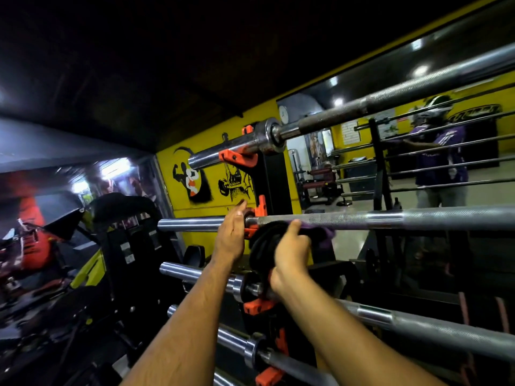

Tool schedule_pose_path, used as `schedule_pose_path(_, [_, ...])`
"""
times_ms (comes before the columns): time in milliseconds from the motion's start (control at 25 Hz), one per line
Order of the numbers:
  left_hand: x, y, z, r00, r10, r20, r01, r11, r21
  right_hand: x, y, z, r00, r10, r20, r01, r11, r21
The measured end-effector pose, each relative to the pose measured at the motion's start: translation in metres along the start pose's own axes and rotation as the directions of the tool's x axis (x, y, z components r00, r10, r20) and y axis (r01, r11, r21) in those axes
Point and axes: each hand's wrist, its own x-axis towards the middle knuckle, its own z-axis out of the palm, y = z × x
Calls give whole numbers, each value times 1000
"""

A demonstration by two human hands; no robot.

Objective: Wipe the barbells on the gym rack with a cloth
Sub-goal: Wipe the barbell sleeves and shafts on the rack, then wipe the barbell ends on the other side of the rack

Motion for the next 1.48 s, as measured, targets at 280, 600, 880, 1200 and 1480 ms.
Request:
schedule_pose_path(280, [-9,16,-13,994,-57,91,38,979,200,-31,-9,-61,956,174,236,-123,969,-216])
schedule_pose_path(600, [-279,44,-9,890,-345,297,438,828,-351,-139,45,-216,876,265,403,-172,953,-251])
schedule_pose_path(880, [-570,53,-112,494,-774,396,797,221,-562,-292,169,-271,639,614,463,-76,649,-757])
schedule_pose_path(1200, [-743,101,-242,364,-929,70,730,238,-640,-440,230,-246,277,785,554,207,514,-832])
schedule_pose_path(1480, [-768,61,-314,393,-919,-15,764,336,-551,-477,285,-203,249,765,594,219,553,-804])
